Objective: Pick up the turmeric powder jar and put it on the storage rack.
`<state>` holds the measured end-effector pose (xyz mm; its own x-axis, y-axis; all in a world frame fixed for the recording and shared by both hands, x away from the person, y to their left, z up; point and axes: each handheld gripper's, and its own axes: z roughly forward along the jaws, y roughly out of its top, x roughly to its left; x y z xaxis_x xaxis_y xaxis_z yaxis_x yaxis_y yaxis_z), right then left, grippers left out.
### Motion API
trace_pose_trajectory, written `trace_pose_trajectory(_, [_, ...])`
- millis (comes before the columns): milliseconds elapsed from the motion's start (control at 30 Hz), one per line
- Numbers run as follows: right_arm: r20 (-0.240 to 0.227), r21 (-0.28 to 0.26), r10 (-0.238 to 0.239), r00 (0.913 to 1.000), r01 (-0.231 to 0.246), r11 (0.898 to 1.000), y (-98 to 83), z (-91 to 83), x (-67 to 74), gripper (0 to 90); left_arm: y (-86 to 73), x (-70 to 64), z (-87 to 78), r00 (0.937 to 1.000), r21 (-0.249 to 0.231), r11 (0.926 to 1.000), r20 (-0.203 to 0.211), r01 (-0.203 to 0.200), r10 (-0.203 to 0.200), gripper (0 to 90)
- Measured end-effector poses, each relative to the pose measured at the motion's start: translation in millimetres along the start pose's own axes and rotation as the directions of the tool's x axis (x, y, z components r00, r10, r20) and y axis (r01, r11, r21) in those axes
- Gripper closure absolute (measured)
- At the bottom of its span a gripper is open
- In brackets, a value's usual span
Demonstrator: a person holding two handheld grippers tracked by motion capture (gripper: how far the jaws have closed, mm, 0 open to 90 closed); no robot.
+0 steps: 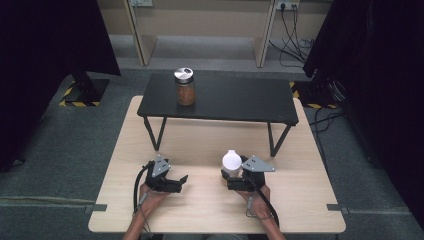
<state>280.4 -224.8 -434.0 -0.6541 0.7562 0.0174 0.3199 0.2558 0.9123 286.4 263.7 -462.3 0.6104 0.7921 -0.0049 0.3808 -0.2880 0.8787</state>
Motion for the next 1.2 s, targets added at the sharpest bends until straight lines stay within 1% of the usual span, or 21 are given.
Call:
trace_pose_trajectory(67, [-0.005, -0.002, 0.006, 1.0000, -0.006, 1.000, -0.4, 1.2, -0.8, 11.5, 0.0, 0.2, 0.0, 1.0000, 0.000, 1.0000, 0.001, 0.001, -0.001, 0.2])
trace_pose_trajectory(167, [-0.013, -0.008, -0.004, 0.9999, 0.004, 1.000, -0.6, 2.4, -0.6, 13.6, 0.5, -0.8, 0.5, 1.0000, 0.003, 1.0000, -0.001, -0.007, 0.007, 0.3])
trace_pose_trajectory(233, [-0.020, -0.011, -0.009, 0.9998, 0.009, 1.000, -0.5, 3.0, -0.8, 19.0, 0.4, -0.5, 0.4, 1.0000, 0.002, 1.0000, 0.000, -0.005, 0.005, 0.3])
trace_pose_trajectory(333, [-0.036, -0.021, -0.018, 0.9992, 0.017, 1.000, -1.3, 2.7, -1.9, 30.0, 0.4, -0.3, 0.4, 1.0000, 0.002, 1.0000, 0.000, -0.005, 0.005, 0.3])
trace_pose_trajectory(367, [-0.031, -0.023, -0.027, 0.9992, 0.026, 0.999, -1.2, 2.7, -0.3, 30.1, 0.5, -0.5, 0.5, 1.0000, 0.002, 1.0000, 0.000, -0.005, 0.005, 0.3])
trace_pose_trajectory(500, [-0.023, -0.026, -0.023, 0.9995, 0.023, 0.999, -2.2, 2.3, 2.0, 30.4, 0.5, -0.5, 0.5, 1.0000, 0.003, 1.0000, 0.000, -0.005, 0.005, 0.4])
trace_pose_trajectory(700, [0.007, -0.030, -0.055, 0.9985, 0.055, 0.998, -1.6, 1.5, 11.3, 30.6, 0.7, -0.2, 0.6, 1.0000, 0.004, 1.0000, 0.001, -0.004, 0.004, 0.5])
trace_pose_trajectory(900, [0.005, -0.062, -0.053, 0.9986, 0.053, 0.997, 3.1, -6.5, 12.2, 30.7, 0.7, -0.5, 0.7, 1.0000, 0.004, 1.0000, 0.000, -0.005, 0.005, 0.5])
trace_pose_trajectory(1100, [0.000, -0.070, -0.052, 0.9987, 0.051, 0.996, 16.3, -15.3, 13.8, 30.7, 0.9, -0.7, 0.7, 1.0000, 0.005, 1.0000, 0.000, -0.005, 0.005, 0.6])
trace_pose_trajectory(1200, [-0.009, -0.078, -0.040, 0.9992, 0.039, 0.996, 22.7, -20.2, 13.2, 30.6, 1.0, -0.7, 0.8, 1.0000, 0.005, 1.0000, 0.001, -0.006, 0.006, 0.6])
